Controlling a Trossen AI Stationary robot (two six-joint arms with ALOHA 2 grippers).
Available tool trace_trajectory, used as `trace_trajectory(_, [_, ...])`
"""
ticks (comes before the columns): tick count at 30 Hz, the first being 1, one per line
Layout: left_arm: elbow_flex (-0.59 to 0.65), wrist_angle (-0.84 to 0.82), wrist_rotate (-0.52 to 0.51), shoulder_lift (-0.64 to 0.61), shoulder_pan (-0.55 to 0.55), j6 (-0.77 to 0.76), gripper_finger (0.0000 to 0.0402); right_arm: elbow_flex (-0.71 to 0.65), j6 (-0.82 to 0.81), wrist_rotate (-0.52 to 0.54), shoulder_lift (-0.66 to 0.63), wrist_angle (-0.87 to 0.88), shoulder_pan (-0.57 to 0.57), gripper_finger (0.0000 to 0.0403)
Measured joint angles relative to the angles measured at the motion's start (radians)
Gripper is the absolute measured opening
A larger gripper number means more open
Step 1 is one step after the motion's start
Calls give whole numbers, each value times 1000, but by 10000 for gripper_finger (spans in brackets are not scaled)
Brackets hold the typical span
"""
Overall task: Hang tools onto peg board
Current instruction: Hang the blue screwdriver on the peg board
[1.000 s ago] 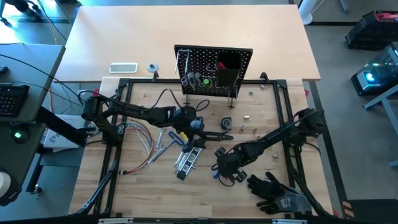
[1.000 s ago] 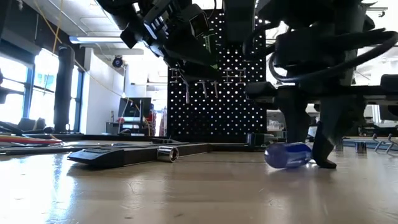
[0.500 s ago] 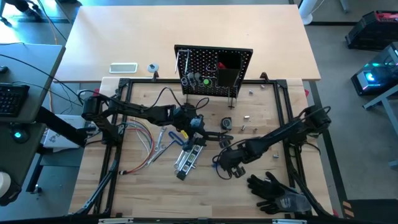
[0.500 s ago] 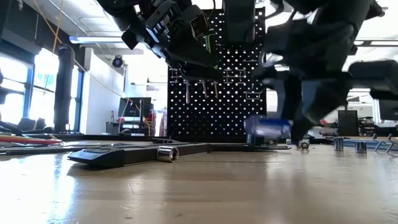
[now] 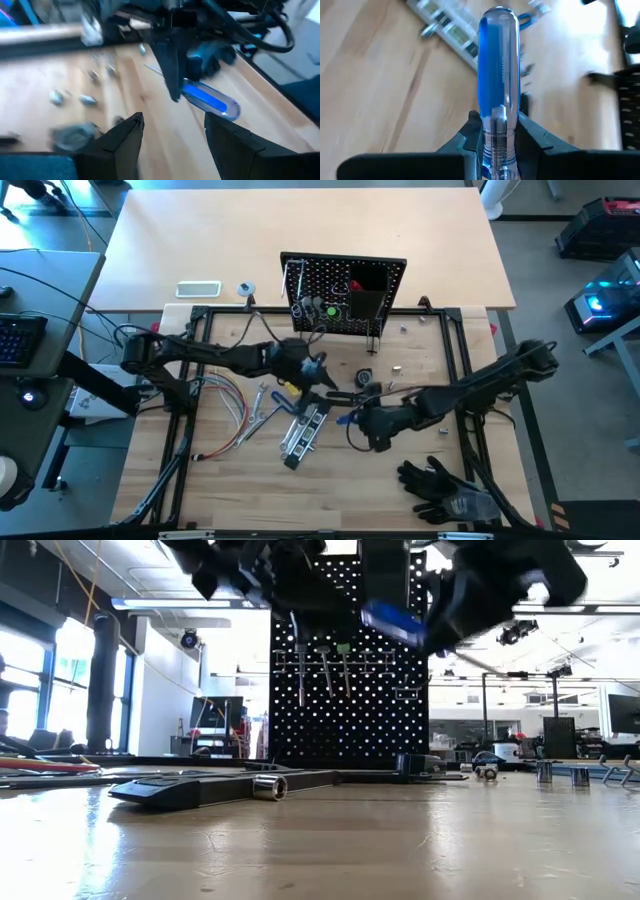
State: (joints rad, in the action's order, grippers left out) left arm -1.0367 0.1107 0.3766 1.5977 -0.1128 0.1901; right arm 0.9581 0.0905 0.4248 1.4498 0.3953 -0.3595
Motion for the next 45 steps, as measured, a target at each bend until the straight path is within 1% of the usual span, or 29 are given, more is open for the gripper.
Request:
trace_trajectory(4, [0,29,-20,-74,-7,90,204,0,5,46,-67,-61,1,61])
trace_trajectory(10, [0,57,-20,-188,-20,182,204,2,99,61,-137,-225,10,61])
trace_trajectory(13, [0,85,-18,-232,-17,223,205,2,156,56,-157,-321,20,61])
trace_trajectory(17, [0,98,-11,-267,2,274,208,2,222,22,-167,-440,39,61])
trace_trajectory(22, [0,108,-5,-270,29,301,225,2,258,-18,-167,-559,70,61])
trace_trajectory(27, [0,160,-5,-270,49,300,236,2,277,-72,-167,-627,102,61])
trace_trajectory(32, [0,224,-5,-263,64,291,236,2,277,-109,-167,-656,128,61])
trace_trajectory(38, [0,325,-1,-226,77,230,236,2,277,-161,-138,-708,158,61])
trace_trajectory(40, [0,358,-1,-209,81,207,236,2,284,-168,-127,-716,165,61])
trace_trajectory(45, [0,369,-3,-201,81,195,236,2,285,-167,-115,-719,170,61])
